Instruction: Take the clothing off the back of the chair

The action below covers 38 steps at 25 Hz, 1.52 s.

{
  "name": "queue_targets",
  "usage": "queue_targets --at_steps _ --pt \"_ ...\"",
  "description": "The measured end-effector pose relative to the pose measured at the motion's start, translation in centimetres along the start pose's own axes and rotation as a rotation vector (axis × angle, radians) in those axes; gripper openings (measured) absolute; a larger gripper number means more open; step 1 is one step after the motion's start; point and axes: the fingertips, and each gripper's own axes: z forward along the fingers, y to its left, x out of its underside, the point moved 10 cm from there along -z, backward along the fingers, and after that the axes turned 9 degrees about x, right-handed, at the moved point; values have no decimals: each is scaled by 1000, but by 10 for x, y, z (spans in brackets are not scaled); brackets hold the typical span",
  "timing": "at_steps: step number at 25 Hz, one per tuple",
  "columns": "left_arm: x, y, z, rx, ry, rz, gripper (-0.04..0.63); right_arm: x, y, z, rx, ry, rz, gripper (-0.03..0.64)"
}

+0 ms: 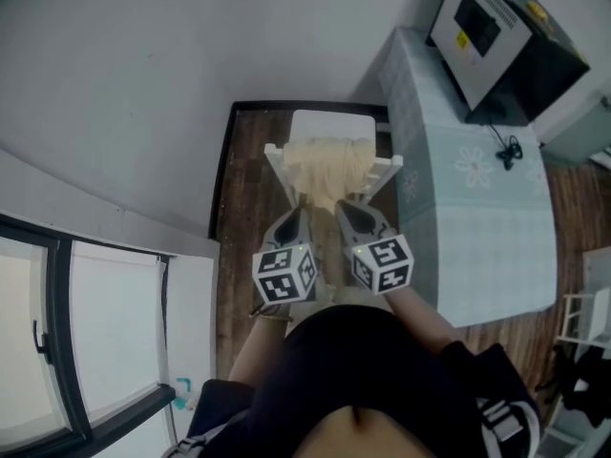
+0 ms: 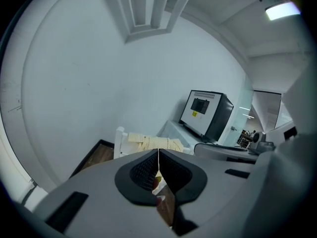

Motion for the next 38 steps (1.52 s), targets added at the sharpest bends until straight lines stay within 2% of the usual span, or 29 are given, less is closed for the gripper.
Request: queue_targets --at_steps 12,21,27,34,38 --pt "-8 17 51 47 66 41 5 1 -36 23 158 -3 27 12" --pt "-10 34 92 79 121 81 11 8 -60 47 256 53 61 15" --pt "-7 50 114 104 153 84 130 15 -69 63 285 85 66 23" --pt "-3 63 138 146 174 79 245 22 -81 77 317 119 93 147" --pt "0 68 150 141 183 76 284 27 -89 86 336 145 103 218"
